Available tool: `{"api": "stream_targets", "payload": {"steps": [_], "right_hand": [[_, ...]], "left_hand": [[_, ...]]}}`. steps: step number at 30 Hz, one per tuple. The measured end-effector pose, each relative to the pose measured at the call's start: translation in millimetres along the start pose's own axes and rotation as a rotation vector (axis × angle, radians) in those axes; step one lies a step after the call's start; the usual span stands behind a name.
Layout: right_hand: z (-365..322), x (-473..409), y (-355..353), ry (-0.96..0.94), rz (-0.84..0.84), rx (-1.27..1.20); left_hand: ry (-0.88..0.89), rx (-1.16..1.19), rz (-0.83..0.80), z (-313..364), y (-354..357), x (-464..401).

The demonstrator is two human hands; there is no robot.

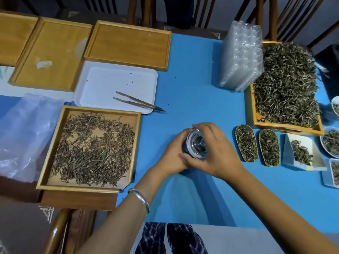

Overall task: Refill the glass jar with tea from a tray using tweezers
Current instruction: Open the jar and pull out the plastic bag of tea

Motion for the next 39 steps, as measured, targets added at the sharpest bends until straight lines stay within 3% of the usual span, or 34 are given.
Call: {"api": "stream_targets", "payload": {"steps": [9, 21, 24, 28, 34, 39], "right_hand": [[-4.4, -7.6, -6.8, -0.049, 0.057, -0.006], [-5.9, -9.5, -13.9, -0.089, 0.17, -0.088], [11.6, -10.0, -25.4, 0.061, 0.294, -0.349], [24.1, -5.1, -21.0, 0.153, 0.33, -0.396], [72.8, 6.2, -1.1, 0.697, 0.446, -1.25], [106.3, 22.6, 7.9, 0.941, 0.455, -1.372]], "left_hand": [[0.045, -0.179, -0.048, 10.7, -4.3, -5.0], [0.067, -0.18, -0.077, 15.3, -5.4, -2.4], [0.073, -0.207, -0.102, 12.0, -3.9, -4.3], [0.068, -0.197, -0.107, 9.4, -3.4, -4.2], [0.102, -0.189, -0.117, 16.8, -5.7, -1.8], [0.093, -0.183, -0.119, 20.0, -6.9, -0.3]]}}
Point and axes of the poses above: each hand's wrist, its own x-axis away from the middle knuckle, its own y-axis out of the palm, z = x × y, the point moved 8 cm from there along -x, towards the middle knuckle, and after that the axes turned 8 degrees about z, right-handed, at the moved point
